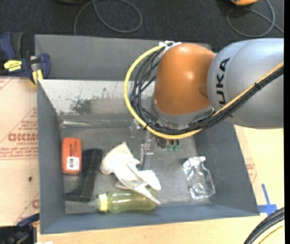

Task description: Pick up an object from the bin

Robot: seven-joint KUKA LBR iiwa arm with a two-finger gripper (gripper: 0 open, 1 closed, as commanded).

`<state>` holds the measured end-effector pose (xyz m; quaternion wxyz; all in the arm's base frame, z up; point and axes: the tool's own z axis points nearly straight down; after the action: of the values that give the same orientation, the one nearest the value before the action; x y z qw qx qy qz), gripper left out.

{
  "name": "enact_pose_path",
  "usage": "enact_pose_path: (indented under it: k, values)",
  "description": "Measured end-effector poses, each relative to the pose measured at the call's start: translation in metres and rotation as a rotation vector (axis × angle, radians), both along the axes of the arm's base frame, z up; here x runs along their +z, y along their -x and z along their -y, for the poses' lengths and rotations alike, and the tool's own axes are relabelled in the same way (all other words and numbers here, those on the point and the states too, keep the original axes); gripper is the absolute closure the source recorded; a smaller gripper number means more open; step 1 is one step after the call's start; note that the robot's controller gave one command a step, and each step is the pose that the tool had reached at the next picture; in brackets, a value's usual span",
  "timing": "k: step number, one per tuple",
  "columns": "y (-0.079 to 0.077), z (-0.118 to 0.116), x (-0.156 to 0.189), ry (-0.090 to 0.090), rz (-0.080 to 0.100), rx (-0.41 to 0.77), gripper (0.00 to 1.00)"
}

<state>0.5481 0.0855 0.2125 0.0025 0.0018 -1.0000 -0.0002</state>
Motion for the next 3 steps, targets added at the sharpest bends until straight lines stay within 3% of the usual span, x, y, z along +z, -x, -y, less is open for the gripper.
enact_pose_path:
  k: [1, 2, 3]
  values:
    - [-0.001, 0.0, 0.005, -0.001, 0.008, -0.002, 0.0]
    - [-0.003, 0.001, -0.024, -0.001, 0.014, 0.053, 0.0]
    - [-0.005, -0.012, -0.051, -0.001, 0.005, 0.01, 0.0]
